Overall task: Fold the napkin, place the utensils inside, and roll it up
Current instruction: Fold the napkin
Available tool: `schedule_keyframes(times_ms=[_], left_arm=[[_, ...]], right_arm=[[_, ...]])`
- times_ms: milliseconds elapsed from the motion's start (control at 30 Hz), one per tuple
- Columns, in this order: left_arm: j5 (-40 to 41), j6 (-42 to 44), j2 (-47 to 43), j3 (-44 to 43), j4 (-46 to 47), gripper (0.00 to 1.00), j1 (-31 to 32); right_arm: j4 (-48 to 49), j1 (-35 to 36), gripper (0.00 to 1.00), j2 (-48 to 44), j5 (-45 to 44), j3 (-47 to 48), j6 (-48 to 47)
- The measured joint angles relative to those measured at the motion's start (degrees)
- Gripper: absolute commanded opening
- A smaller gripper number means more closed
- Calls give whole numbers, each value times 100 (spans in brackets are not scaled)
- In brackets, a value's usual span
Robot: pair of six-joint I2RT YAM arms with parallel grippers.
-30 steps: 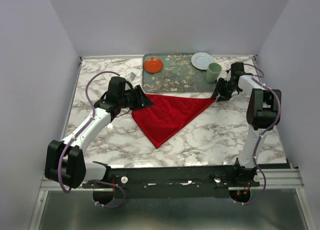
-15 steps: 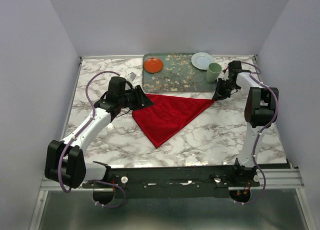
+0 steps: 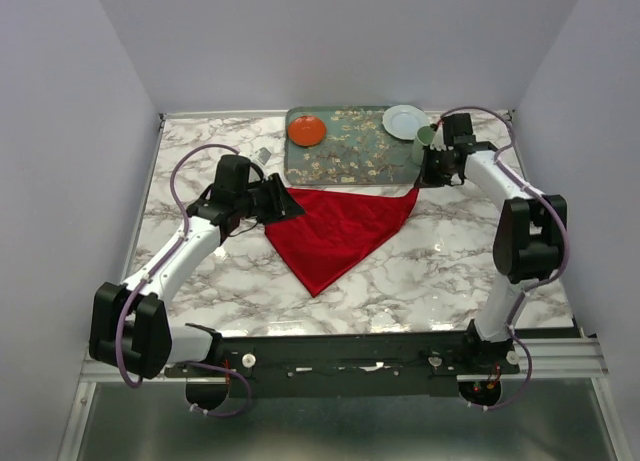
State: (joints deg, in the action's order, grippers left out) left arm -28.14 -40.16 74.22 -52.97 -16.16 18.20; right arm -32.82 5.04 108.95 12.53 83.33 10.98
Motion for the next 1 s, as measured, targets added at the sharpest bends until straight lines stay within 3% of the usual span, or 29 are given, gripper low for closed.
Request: schedule_keyframes(times_ms=[267,500,1000], left_arm=[[17,-4,-229,4,-2,47,-13],[68,-15,-328,114,-7,47,-13],[181,-39,-387,138,-31,47,-13]], right_arm=[[199,1252,0,-1279,-160,-682,37],[291,2304,1,-1639,-153,-1012,256],[393,2896,2,-2675,-129,-1628,804]])
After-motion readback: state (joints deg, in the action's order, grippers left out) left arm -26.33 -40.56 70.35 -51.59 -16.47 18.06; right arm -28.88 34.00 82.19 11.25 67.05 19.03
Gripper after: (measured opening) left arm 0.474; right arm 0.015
